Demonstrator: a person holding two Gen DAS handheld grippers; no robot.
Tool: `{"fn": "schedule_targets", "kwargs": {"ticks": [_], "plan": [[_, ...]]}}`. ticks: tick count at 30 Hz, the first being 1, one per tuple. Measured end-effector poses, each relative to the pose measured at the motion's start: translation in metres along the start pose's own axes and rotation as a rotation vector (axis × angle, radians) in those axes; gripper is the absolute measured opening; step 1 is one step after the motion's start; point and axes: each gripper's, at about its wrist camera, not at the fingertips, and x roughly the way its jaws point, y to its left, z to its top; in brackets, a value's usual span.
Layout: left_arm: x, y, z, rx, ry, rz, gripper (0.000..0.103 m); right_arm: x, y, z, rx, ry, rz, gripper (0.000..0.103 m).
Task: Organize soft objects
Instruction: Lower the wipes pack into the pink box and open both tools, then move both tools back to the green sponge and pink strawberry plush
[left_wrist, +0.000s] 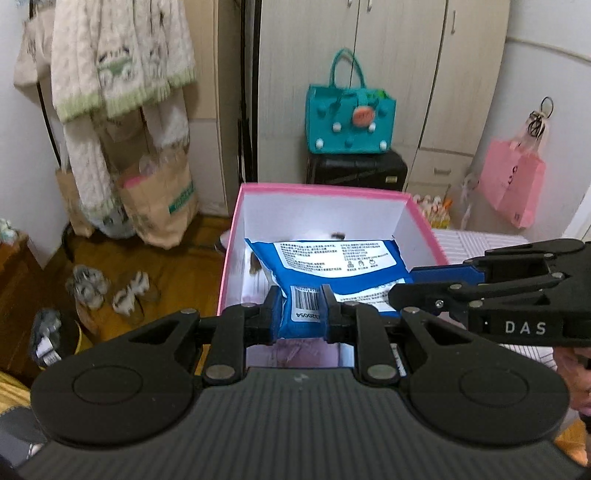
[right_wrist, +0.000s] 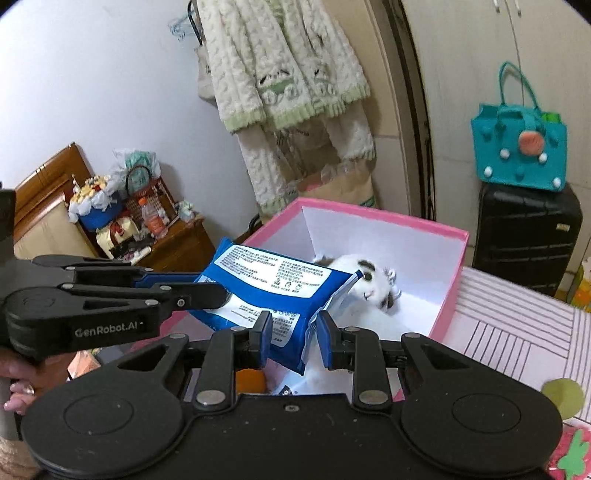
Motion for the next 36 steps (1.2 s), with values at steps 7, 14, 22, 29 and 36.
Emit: {"fn": "schedule_targets", "kwargs": {"ticks": [7,14,22,29,36], "plan": [[0.023,-0.013,0.004,0.139,0.069,0.053,0.018,0.025,-0.004,-0.005,0.012,0.067,-0.023,0.032],[0.032,-0.025,0.000,0.236,0.053,0.166,0.023,0.031,-0.007,-0.008,0.008,0.090,0.023,0.031],[0.007,-0.035,0.000,0.215,0.040,0.092,0.025,-0.004,0.004,-0.014,-0.056,0.059,0.035,0.031],[-0.032,-0.046,-0.004,0.172,0.092,-0.025,0.028,-0.064,0.012,-0.024,-0.084,0.030,0.056,0.032],[-0.077,-0.079,-0.015,0.204,0.079,-0.092,0.034,-0.132,0.013,-0.039,-0.109,-0.027,0.056,0.032]]}}
